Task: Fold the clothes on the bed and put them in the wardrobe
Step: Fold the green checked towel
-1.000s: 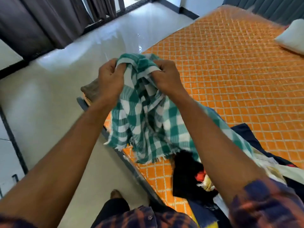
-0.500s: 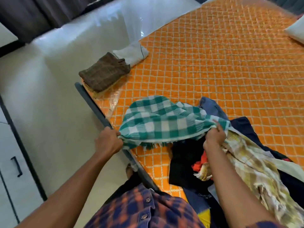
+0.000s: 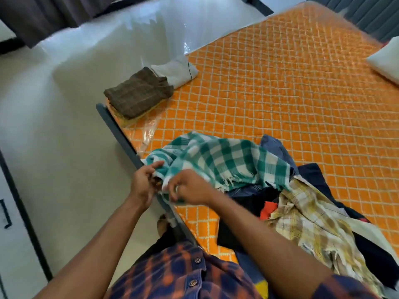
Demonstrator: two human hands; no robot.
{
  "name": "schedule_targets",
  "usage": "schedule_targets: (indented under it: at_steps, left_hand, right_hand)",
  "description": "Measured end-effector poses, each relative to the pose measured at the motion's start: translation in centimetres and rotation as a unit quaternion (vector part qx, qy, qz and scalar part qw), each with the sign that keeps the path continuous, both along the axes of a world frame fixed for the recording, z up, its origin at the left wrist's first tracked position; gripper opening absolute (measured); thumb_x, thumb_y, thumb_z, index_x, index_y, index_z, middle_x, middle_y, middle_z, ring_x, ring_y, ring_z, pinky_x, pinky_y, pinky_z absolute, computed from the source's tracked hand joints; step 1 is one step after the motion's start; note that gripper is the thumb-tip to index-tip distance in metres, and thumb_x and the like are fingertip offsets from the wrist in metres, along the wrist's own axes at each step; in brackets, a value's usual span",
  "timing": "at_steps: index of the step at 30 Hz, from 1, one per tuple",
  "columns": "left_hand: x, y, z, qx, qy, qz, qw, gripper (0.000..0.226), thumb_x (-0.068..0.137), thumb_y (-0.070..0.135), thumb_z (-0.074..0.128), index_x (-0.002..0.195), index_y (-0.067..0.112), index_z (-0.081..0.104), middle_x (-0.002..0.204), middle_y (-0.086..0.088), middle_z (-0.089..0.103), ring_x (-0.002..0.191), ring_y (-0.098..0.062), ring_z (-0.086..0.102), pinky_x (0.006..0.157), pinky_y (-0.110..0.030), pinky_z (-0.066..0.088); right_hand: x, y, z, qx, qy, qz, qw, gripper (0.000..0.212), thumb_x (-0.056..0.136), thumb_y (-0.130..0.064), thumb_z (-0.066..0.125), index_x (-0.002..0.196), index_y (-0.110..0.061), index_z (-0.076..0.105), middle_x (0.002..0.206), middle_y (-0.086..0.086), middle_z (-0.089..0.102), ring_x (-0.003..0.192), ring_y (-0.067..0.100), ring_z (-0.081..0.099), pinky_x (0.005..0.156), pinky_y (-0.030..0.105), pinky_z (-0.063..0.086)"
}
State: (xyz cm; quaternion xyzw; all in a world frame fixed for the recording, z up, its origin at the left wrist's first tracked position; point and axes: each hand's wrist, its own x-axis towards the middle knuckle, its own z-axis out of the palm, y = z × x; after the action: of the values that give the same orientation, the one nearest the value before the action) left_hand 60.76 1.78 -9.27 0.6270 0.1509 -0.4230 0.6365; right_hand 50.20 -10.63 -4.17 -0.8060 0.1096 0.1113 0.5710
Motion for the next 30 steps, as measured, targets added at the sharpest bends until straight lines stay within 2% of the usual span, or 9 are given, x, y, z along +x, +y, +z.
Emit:
schedule_targets:
  at_steps: [4, 7, 12, 17, 20, 22, 24, 26, 30]
  left_hand:
    - [-1.4, 0.0, -1.1, 0.132, 0.015, -0.112, 0.985, 0.035, 0.097, 0.05, 0.052, 0.103, 0.02, 0.07, 0.099, 0.001, 0.069, 0.079, -0.021, 0.061, 0.063, -0.03, 0.046]
    - [-2.6, 0.5, -2.5, 0.13, 0.066, -0.211, 0.967, 0.064, 0.077, 0.072, 0.068, 0.107, 0.015, 0.074, 0.106, -0.008, 0.073, 0.093, -0.029, 0.063, 0.078, -0.039, 0.049]
    - [-3.8, -0.8, -1.4, 0.037, 0.018, -0.184, 0.982, 0.02, 0.103, 0.031, 0.053, 0.088, 0.018, 0.056, 0.081, -0.004, 0.057, 0.082, -0.023, 0.056, 0.07, -0.028, 0.047]
    - [-2.6, -0.7, -1.2, 0.006, 0.091, -0.189, 0.978, 0.059, 0.087, 0.06, 0.067, 0.106, 0.005, 0.067, 0.088, -0.009, 0.06, 0.07, -0.019, 0.05, 0.064, -0.03, 0.041]
    - [-2.8, -0.7, -0.9, 0.1, -0.068, -0.326, 0.938, 0.033, 0.095, 0.029, 0.068, 0.075, 0.006, 0.056, 0.056, -0.003, 0.035, 0.042, -0.009, 0.031, 0.044, -0.021, 0.031]
    - [-2.7, -1.1, -1.3, 0.12, -0.152, -0.361, 0.912, 0.041, 0.096, 0.021, 0.067, 0.063, 0.012, 0.044, 0.055, -0.006, 0.03, 0.043, -0.01, 0.032, 0.047, -0.022, 0.031]
    - [-3.0, -1.7, -1.0, 0.106, -0.135, -0.305, 0.937, 0.034, 0.088, 0.031, 0.071, 0.067, 0.012, 0.051, 0.063, -0.011, 0.046, 0.058, -0.016, 0.047, 0.061, -0.025, 0.039]
    - [-2.8, -1.9, -0.7, 0.083, -0.086, -0.191, 0.974, 0.029, 0.087, 0.035, 0.068, 0.075, 0.01, 0.058, 0.068, -0.006, 0.063, 0.068, -0.018, 0.061, 0.069, -0.027, 0.048]
    - [-3.2, -2.1, 1.1, 0.006, 0.054, -0.119, 0.991, 0.025, 0.105, 0.018, 0.048, 0.111, 0.004, 0.068, 0.101, -0.013, 0.077, 0.092, -0.029, 0.072, 0.082, -0.041, 0.058]
  right_hand:
    - [-2.9, 3.9, -1.2, -0.034, 0.026, 0.036, 0.998, 0.024, 0.056, -0.014, 0.046, 0.056, -0.014, 0.07, 0.052, -0.009, 0.061, 0.051, 0.0, 0.054, 0.059, 0.02, 0.043]
    - [-3.6, 4.3, 0.1, -0.051, -0.025, -0.004, 0.998, 0.022, 0.06, -0.01, 0.048, 0.055, -0.017, 0.068, 0.051, -0.011, 0.06, 0.049, -0.002, 0.054, 0.056, 0.006, 0.032]
    - [-3.0, 4.7, 0.8, -0.082, -0.028, 0.073, 0.994, 0.022, 0.061, -0.009, 0.051, 0.057, -0.027, 0.062, 0.057, -0.011, 0.06, 0.054, 0.005, 0.054, 0.055, 0.008, 0.032]
    - [-4.3, 3.8, 0.0, -0.066, -0.001, 0.051, 0.997, 0.02, 0.06, -0.014, 0.051, 0.063, -0.02, 0.07, 0.059, -0.013, 0.06, 0.056, 0.0, 0.055, 0.056, 0.009, 0.032]
    - [-5.4, 3.7, -0.2, -0.006, 0.02, 0.01, 1.0, 0.027, 0.06, -0.008, 0.051, 0.07, -0.012, 0.075, 0.058, -0.014, 0.061, 0.053, 0.001, 0.055, 0.052, 0.008, 0.034]
    - [-5.7, 4.4, -0.3, 0.042, 0.024, -0.032, 0.998, 0.029, 0.061, -0.006, 0.051, 0.073, -0.012, 0.077, 0.063, -0.01, 0.067, 0.054, 0.005, 0.057, 0.054, 0.012, 0.039]
    - [-6.1, 5.1, -0.8, 0.116, 0.009, -0.126, 0.985, 0.029, 0.063, -0.001, 0.053, 0.077, -0.014, 0.075, 0.075, -0.003, 0.073, 0.069, 0.008, 0.067, 0.068, 0.021, 0.052]
    - [-6.8, 5.0, -2.0, 0.258, 0.024, -0.294, 0.92, 0.031, 0.07, 0.01, 0.053, 0.085, -0.01, 0.072, 0.085, 0.003, 0.072, 0.085, 0.018, 0.069, 0.079, 0.031, 0.058]
    - [-8.2, 3.5, -5.0, 0.497, 0.159, -0.55, 0.652, 0.012, 0.099, -0.014, 0.056, 0.105, -0.009, 0.065, 0.099, 0.016, 0.068, 0.092, 0.028, 0.067, 0.08, 0.038, 0.058]
